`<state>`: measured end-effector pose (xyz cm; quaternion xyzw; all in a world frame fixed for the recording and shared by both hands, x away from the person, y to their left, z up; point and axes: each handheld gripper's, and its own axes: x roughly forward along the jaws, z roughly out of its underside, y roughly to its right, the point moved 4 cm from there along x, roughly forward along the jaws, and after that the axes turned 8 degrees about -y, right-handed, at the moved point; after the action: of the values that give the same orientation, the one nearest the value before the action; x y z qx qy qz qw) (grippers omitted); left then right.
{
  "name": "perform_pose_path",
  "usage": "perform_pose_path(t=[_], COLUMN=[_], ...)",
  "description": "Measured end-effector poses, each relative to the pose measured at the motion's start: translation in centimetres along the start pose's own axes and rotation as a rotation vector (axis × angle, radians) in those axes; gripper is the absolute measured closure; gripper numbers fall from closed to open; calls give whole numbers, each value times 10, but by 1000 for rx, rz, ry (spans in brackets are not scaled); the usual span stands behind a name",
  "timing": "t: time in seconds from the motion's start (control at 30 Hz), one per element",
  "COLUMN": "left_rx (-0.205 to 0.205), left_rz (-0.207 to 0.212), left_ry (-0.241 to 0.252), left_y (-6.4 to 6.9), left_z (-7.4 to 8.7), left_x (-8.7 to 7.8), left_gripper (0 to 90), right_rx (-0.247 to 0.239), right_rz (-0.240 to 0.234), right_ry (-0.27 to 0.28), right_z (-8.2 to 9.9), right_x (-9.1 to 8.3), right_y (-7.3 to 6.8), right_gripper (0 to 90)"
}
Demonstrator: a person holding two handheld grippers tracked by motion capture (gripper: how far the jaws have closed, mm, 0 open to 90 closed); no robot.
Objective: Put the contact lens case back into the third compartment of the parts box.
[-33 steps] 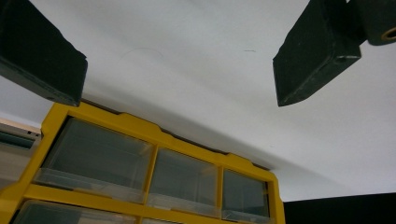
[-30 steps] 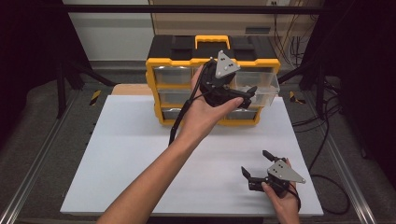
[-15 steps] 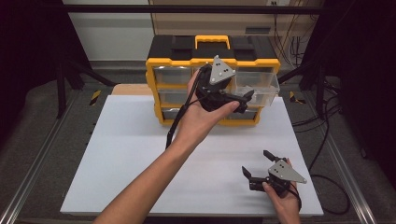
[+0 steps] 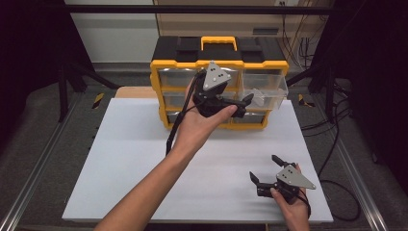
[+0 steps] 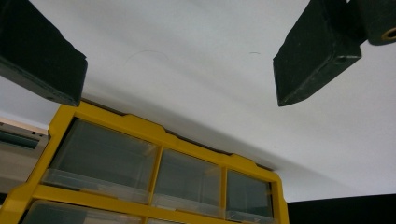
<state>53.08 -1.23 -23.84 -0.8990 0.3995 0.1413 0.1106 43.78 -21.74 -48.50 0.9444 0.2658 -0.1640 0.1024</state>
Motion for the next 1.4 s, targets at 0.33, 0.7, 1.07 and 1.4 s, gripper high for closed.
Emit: perform_pose_path(t=[0.33, 0.7, 1.07, 1.4], left_rx=[0, -7, -15, -25], left_rz=[-17, -24, -37, -44], left_ry=[1, -4, 0, 4], left_y=[-9, -14, -21, -27], left_z=[11, 23, 31, 36], left_x=[-7, -10, -15, -21], left_gripper=[24, 25, 24, 24], right_rx=[-8, -5, -8, -6], right_rz=[-3, -1, 3, 4], right_ry=[-2, -4, -2, -3], right_z=[-1, -1, -1, -1], right_x=[1, 1, 0, 1], right_y=[-1, -2, -1, -1], right_gripper=[32, 32, 31, 31])
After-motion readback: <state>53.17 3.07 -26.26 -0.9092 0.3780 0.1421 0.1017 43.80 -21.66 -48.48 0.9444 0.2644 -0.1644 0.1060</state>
